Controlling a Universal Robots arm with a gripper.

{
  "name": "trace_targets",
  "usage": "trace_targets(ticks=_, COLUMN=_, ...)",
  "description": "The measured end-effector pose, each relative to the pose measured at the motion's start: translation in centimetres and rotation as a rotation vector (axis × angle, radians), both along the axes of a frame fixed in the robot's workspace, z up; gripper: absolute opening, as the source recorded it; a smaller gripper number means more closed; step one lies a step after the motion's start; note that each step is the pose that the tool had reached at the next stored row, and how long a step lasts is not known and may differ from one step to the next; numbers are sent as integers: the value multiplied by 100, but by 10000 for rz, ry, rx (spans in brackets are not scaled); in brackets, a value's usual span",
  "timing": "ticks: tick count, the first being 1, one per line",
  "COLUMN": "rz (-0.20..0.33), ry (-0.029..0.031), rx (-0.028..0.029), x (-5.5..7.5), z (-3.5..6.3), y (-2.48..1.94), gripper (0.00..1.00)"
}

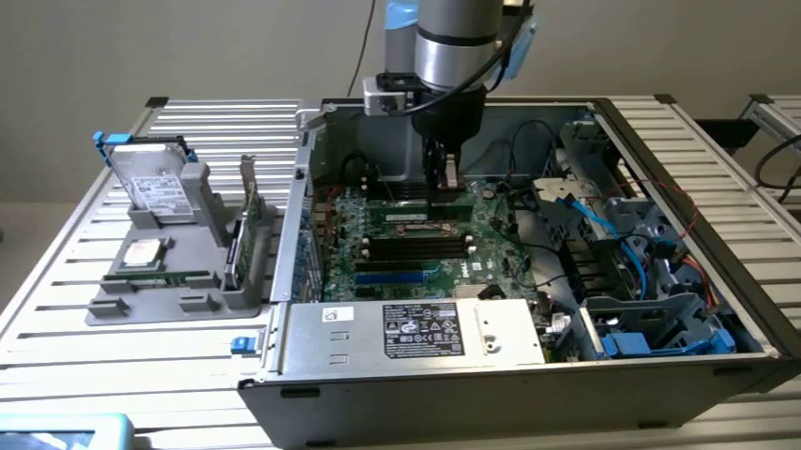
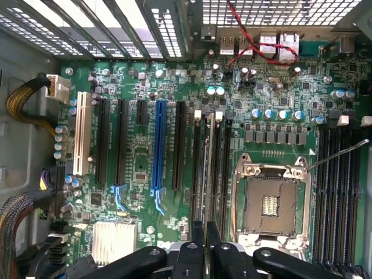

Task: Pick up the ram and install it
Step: 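Insert the ram into the slot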

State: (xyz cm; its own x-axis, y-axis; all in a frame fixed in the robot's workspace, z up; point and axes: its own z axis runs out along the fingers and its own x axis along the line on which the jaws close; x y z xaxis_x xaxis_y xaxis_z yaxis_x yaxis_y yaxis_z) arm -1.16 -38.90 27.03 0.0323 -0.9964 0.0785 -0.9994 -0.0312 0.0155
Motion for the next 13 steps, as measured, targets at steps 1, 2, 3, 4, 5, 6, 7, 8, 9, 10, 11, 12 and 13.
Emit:
trace_targets(ticks=1, rz=-9, ry=0, rx=-1, x=0, z=-7, y=0, gripper=13)
trace_targets(ticks=2, rz=-16, ry=1, rx=-4, x=0, z=-14, y=0, gripper=13)
trace_targets(ticks=3, rz=-18, ry=1, rx=-9, x=0, z=-20, y=-1, gripper=13)
trace_targets(ticks=4, rz=-20, ry=1, rx=-14, x=0, z=-24, y=-4, gripper=13)
trace_targets(ticks=5, rz=-20, ry=2, rx=-17, x=0, z=-29, y=-7, gripper=13)
trace_targets(ticks=6, rz=-20, ry=1, rx=-19, x=0, z=-36, y=-8, gripper=13)
trace_targets(ticks=7, rz=-21, ry=0, rx=-23, x=0, z=-44, y=-9, gripper=13)
trace_targets(ticks=8, rz=-22, ry=1, rx=-26, x=0, z=-50, y=-12, gripper=13)
trace_targets(ticks=9, rz=-21, ry=1, rx=-31, x=0, z=-56, y=-16, gripper=13)
trace_targets(ticks=10, rz=-21, ry=2, rx=-37, x=0, z=-62, y=-21, gripper=13)
trace_targets(ticks=11, rz=-20, ry=1, rx=-41, x=0, z=-68, y=-27, gripper=13)
trace_targets(ticks=12, rz=-21, ry=1, rx=-46, x=0, z=-73, y=-35, gripper=13)
trace_targets(ticks=13, rz=-21, ry=0, rx=-49, x=0, z=-78, y=-43, gripper=13)
